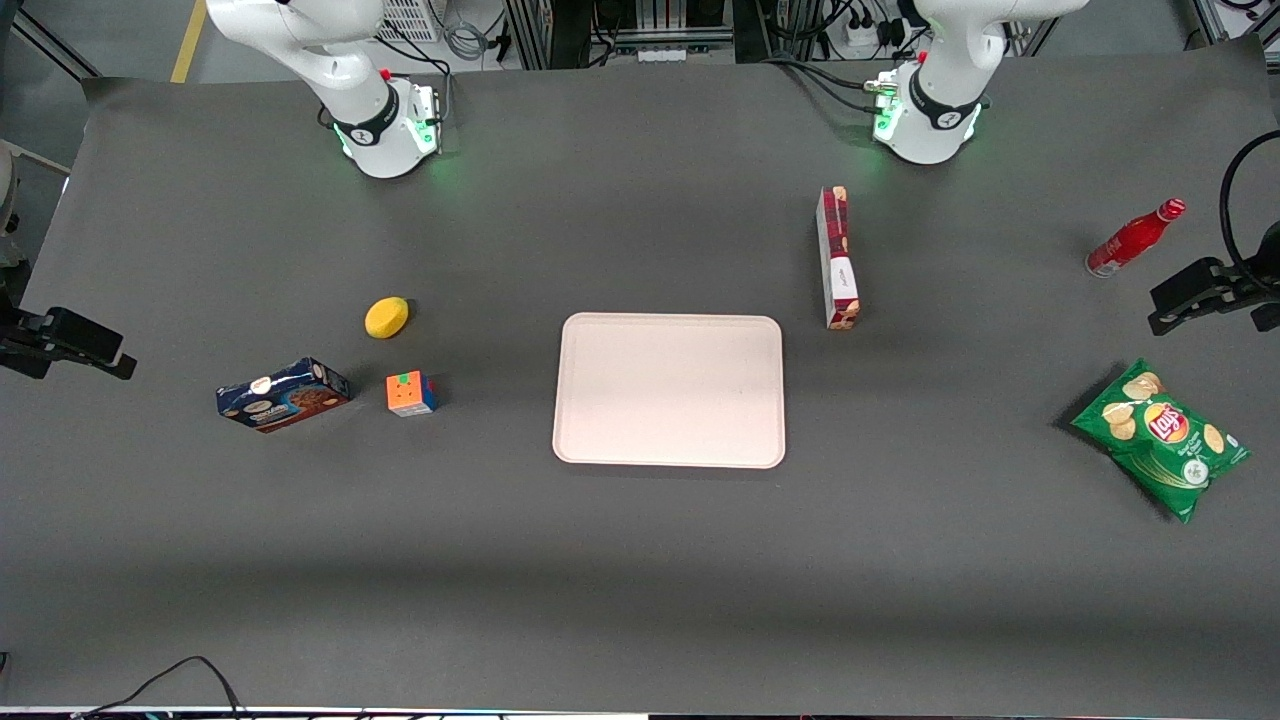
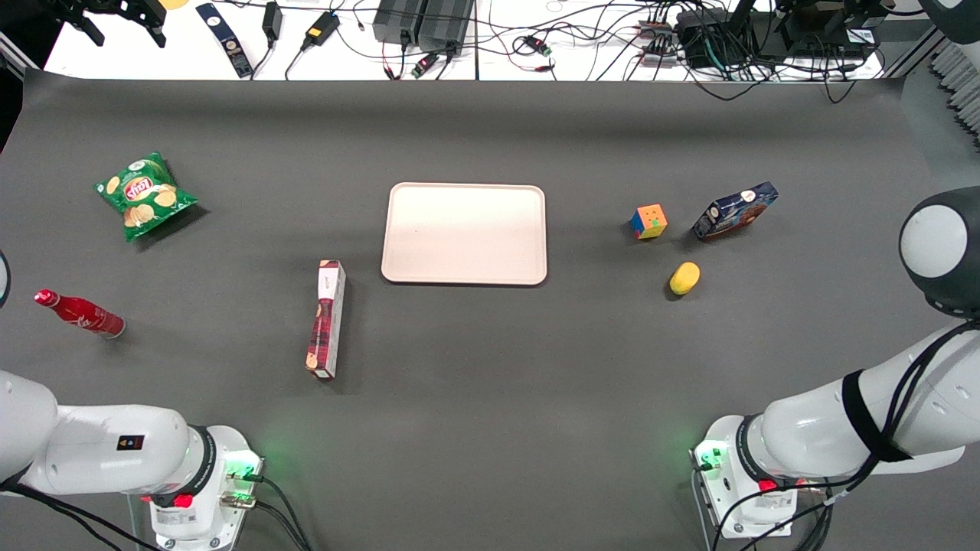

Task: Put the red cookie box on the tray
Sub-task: 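Move the open left gripper over the red plaid cookie box, then lower the left gripper around the cookie box and close it, then lift the cookie box and carry it toward the white tray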

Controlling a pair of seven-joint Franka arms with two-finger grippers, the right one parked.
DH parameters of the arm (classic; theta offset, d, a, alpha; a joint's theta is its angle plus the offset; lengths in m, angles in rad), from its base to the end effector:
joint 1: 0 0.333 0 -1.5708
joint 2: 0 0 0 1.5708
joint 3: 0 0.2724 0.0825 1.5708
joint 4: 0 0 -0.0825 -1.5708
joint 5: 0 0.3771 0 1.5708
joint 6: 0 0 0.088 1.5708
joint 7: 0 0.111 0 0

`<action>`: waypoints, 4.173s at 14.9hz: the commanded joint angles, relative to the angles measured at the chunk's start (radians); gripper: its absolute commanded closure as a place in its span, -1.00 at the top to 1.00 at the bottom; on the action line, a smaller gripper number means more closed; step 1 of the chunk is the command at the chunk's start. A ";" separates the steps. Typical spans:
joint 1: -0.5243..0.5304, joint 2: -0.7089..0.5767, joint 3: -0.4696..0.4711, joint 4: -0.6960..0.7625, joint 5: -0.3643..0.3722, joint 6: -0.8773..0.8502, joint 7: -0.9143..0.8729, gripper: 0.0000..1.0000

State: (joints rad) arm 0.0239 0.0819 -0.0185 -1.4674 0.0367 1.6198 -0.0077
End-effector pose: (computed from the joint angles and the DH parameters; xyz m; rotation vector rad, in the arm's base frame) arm 0.5753 0.0074 0.5839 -3.1045 -0.0197 -0.1096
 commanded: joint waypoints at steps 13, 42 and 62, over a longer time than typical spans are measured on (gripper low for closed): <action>-0.056 0.056 -0.080 -0.129 -0.021 -0.144 0.003 1.00; -0.148 -0.257 -0.466 -1.292 -0.311 0.914 -0.256 1.00; -0.136 -0.218 -0.385 -1.185 -0.308 0.797 -0.177 -1.00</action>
State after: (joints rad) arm -0.1130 -0.0722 -0.4553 -2.7573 -0.2627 2.6245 -0.2451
